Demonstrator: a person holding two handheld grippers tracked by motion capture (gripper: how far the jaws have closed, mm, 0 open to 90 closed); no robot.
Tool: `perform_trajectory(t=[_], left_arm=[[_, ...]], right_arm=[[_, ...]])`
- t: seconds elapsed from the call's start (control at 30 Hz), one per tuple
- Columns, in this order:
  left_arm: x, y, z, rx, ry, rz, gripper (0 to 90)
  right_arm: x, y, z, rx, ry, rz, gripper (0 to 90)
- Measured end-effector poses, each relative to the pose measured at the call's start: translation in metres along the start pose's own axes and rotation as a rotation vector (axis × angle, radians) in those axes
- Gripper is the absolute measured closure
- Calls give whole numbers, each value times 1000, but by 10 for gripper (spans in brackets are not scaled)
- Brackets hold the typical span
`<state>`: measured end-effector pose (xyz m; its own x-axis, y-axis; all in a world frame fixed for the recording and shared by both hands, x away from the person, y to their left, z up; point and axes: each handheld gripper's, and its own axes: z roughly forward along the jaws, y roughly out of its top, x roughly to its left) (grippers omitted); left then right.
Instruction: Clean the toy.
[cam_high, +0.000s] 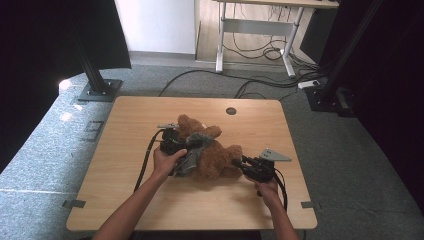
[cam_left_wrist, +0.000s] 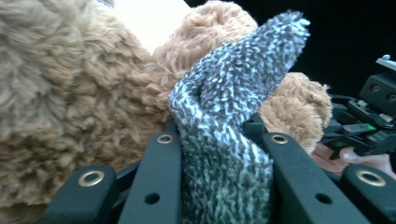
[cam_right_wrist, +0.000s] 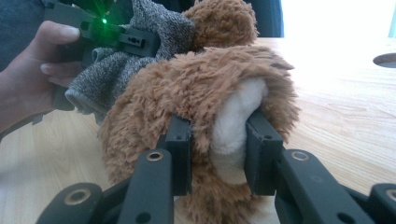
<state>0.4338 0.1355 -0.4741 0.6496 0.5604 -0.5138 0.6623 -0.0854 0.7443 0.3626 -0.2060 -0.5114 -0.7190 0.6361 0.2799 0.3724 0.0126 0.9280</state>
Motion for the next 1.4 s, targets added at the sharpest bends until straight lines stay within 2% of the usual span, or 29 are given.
perform_trajectory(t=[0.17, 0.23, 0.33, 0.4, 0.5, 0.63, 0.73, 0.83, 1.03, 1.13, 1.23, 1.3, 1.4], left_arm=[[11, 6, -8, -26, 55, 10, 755], [17, 10, -11, -46, 54, -1, 754], [21, 17, -13, -38, 52, 13, 750], [20, 20, -14, -53, 57, 28, 751], [19, 20, -13, -38, 77, 41, 750], [24, 17, -6, 2, 82, 21, 746], [28, 13, -1, 20, 71, 4, 747], [29, 12, 0, 17, 64, -5, 747], [27, 10, 0, 23, 69, -2, 749], [26, 8, 1, 20, 72, -4, 749], [26, 6, 1, 18, 70, -6, 749], [26, 5, 0, 18, 70, -7, 750], [26, 5, 0, 19, 69, -11, 750]], right_arm=[[-1, 0, -1, 9, -1, -4, 687], [-2, -1, -2, 8, 2, -2, 689], [-3, -2, -5, 8, 1, -2, 689], [-4, -2, -6, 6, -4, 1, 689], [-6, -2, -6, 6, -14, 6, 685], [-5, -1, -6, 6, -34, 0, 650], [-4, 0, -7, 11, -36, -9, 587], [-2, 5, -9, 8, -61, -13, 496], [6, 22, -18, -48, -94, 22, 405], [16, 36, -19, -73, -119, 14, 367], [25, 49, -12, -68, -97, 11, 367], [35, 57, 2, -38, -60, 9, 366], [46, 59, 25, 33, -32, 8, 341]])
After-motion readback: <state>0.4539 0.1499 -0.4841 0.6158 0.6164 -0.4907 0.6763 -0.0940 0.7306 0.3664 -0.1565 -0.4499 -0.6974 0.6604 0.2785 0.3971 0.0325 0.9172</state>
